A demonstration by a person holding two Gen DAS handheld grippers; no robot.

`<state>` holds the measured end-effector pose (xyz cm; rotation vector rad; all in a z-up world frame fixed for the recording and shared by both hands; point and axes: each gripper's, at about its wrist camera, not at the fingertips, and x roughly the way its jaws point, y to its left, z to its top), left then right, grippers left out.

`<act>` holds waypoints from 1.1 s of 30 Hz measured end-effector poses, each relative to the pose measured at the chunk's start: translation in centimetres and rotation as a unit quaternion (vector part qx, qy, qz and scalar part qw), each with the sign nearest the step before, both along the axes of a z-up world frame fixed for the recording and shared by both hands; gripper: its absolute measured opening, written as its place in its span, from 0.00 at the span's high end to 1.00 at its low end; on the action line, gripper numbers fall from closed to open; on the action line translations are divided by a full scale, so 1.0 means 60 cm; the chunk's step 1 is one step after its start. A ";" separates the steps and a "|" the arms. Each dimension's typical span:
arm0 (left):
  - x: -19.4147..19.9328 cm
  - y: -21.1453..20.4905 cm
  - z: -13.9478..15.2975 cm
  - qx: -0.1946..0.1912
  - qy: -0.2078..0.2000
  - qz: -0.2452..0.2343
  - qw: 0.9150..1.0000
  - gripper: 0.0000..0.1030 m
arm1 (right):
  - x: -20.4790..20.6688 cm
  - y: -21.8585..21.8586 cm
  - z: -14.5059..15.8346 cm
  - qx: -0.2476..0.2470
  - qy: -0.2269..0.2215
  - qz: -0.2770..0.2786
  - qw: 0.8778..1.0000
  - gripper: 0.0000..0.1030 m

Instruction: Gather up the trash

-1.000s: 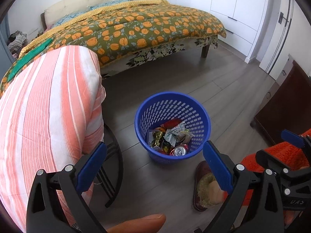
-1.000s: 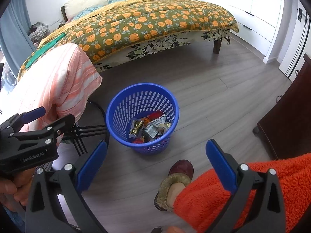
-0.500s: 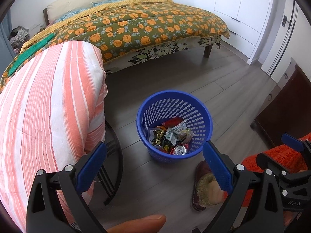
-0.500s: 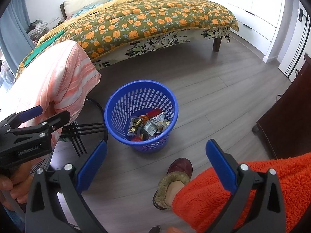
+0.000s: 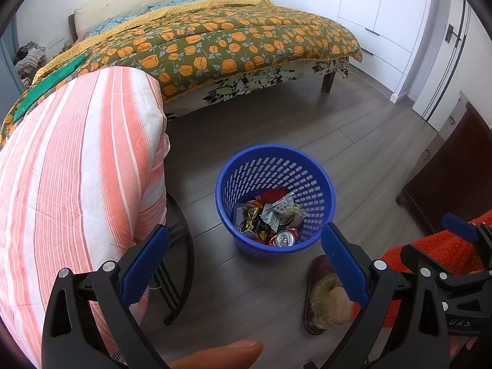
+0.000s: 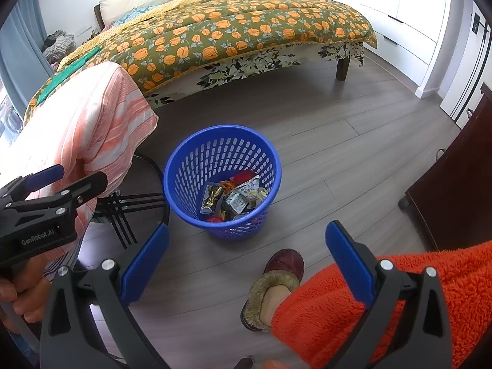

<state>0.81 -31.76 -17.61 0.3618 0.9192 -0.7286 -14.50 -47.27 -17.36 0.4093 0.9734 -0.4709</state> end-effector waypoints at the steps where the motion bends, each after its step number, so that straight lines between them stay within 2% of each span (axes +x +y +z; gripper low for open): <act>1: 0.000 0.000 0.000 0.000 0.000 0.000 1.000 0.05 | 0.000 0.000 -0.001 0.000 0.000 0.000 1.000 0.04; 33: 0.001 0.001 0.005 0.001 -0.001 0.000 1.000 0.05 | 0.000 0.005 -0.003 -0.002 0.002 0.001 1.000 0.04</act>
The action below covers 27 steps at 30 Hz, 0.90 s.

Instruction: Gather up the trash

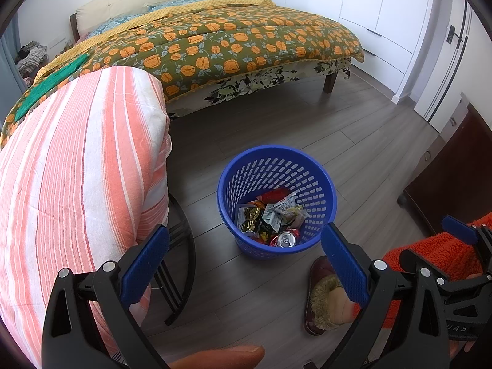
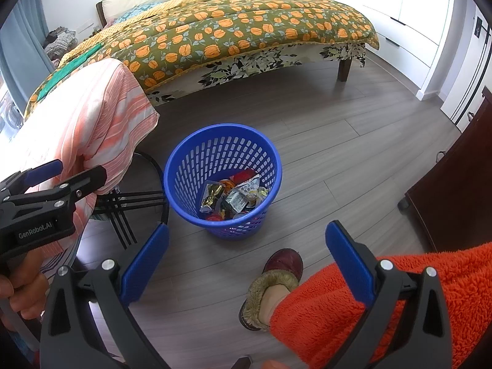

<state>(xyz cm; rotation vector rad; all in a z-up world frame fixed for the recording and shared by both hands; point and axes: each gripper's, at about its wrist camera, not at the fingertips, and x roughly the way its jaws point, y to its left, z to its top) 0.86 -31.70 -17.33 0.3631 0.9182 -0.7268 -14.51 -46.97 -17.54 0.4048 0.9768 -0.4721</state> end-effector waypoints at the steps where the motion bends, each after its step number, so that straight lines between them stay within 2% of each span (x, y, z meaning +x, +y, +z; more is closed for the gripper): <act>1: 0.000 0.000 0.000 0.000 0.000 0.000 1.000 0.05 | 0.000 0.000 0.001 0.000 0.000 -0.001 1.000 0.04; 12: 0.002 0.004 0.002 -0.011 0.006 -0.001 1.000 0.05 | 0.001 0.001 0.001 0.000 0.000 -0.001 1.000 0.04; 18: 0.002 0.007 0.007 -0.013 -0.010 0.007 1.000 0.05 | 0.001 0.001 0.000 0.000 0.000 -0.001 1.000 0.04; 22: 0.006 0.005 0.011 -0.013 0.003 0.005 1.000 0.05 | 0.000 0.001 -0.003 0.000 0.001 -0.001 1.000 0.04; 27: 0.003 0.005 0.016 -0.014 -0.006 0.008 1.000 0.05 | -0.001 -0.001 -0.006 0.000 0.002 -0.001 1.000 0.04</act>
